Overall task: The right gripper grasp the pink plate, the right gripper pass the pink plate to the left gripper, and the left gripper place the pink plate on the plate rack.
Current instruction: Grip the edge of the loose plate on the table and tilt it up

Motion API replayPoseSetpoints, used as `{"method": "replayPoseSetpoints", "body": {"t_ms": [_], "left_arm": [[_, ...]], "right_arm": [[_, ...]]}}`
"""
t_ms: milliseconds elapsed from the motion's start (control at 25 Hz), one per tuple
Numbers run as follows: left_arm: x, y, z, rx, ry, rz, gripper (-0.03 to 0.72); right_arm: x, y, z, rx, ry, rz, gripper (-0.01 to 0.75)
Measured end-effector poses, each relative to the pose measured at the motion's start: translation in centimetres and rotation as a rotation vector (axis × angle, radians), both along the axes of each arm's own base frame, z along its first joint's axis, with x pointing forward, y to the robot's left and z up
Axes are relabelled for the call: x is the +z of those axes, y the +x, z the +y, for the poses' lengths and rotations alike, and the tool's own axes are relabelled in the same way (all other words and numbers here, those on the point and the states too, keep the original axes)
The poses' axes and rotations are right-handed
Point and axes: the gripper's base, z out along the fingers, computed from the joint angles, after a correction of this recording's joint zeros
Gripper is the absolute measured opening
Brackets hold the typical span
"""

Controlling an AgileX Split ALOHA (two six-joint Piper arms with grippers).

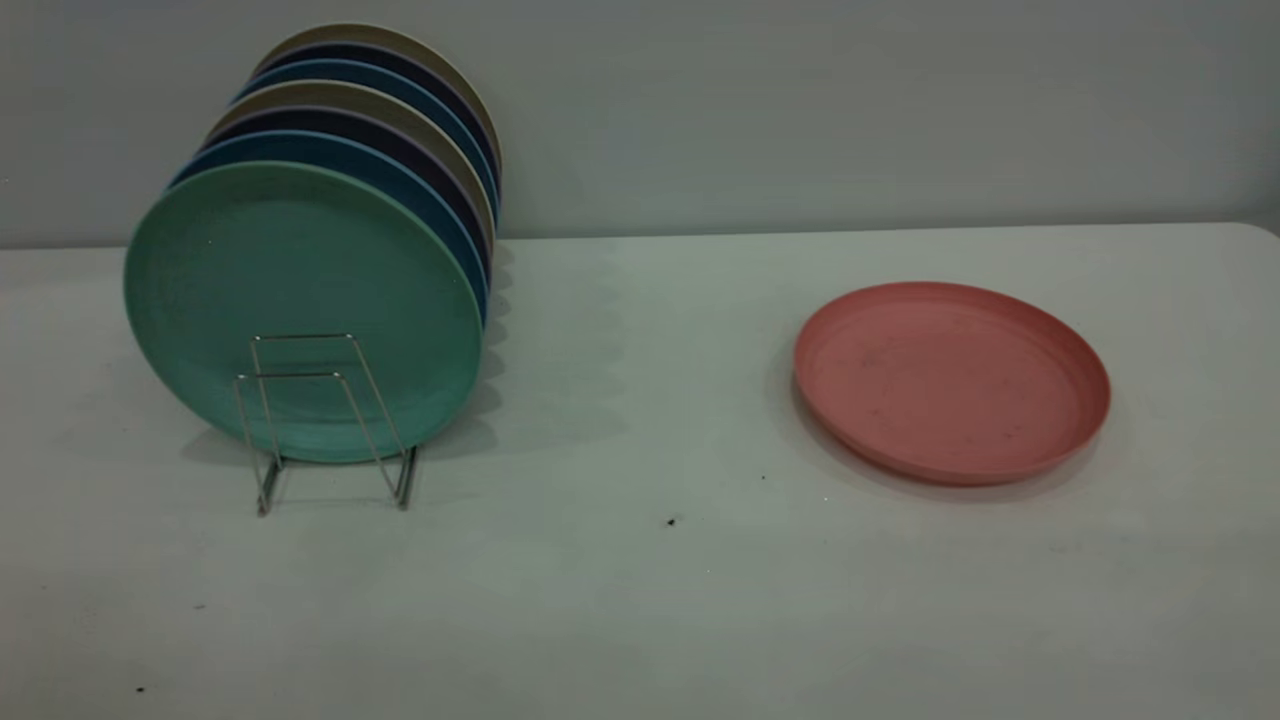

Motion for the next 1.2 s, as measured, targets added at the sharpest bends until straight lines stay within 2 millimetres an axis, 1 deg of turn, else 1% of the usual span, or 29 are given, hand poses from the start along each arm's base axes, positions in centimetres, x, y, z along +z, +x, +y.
{"method": "replayPoseSetpoints", "body": {"t_ms": [80,160,240,360,440,560,640,720,760,880,1000,1080,1200], "left_arm": [[1.0,0.9,0.3,0.025,0.012,0.016,0.433],[1.8,2.3,0.3,0.026,0.013,0.033,0.446],[2.7,4.1,0.2,0.018,0.006,0.054,0.460],[4.0,7.1,0.0,-0.012,0.002,0.078,0.472],[4.6,9.3,-0.1,-0.038,-0.001,0.117,0.472],[5.3,12.4,-0.4,-0.063,-0.016,0.171,0.472],[5.7,14.5,-0.6,-0.075,-0.041,0.188,0.472],[5.7,16.9,-0.9,-0.089,-0.077,0.212,0.472],[5.8,17.9,-1.1,-0.101,-0.101,0.212,0.472],[5.1,21.5,-1.8,-0.169,-0.160,0.255,0.472],[3.6,24.5,-2.7,-0.248,-0.232,0.302,0.472],[2.7,25.9,-3.3,-0.299,-0.283,0.319,0.472],[1.1,27.5,-4.2,-0.366,-0.354,0.342,0.472]], "right_arm": [[0.9,1.5,0.0,-0.001,0.002,0.025,0.450],[1.7,3.3,0.1,-0.002,0.003,0.058,0.485],[2.1,5.1,0.2,0.000,0.004,0.083,0.509],[2.1,8.3,0.4,0.020,0.005,0.113,0.519],[1.9,10.1,0.7,0.039,0.024,0.113,0.522],[1.1,13.1,1.2,0.070,0.063,0.130,0.523],[0.2,15.0,1.5,0.088,0.091,0.160,0.523],[-0.9,16.9,1.9,0.107,0.119,0.200,0.523],[-1.7,18.0,2.0,0.112,0.129,0.239,0.521],[-3.7,20.8,2.3,0.112,0.168,0.315,0.507],[-6.2,23.7,2.3,0.095,0.168,0.390,0.501],[-8.3,25.9,2.4,0.079,0.177,0.463,0.500],[-10.4,28.8,2.4,0.067,0.180,0.518,0.500]]}}
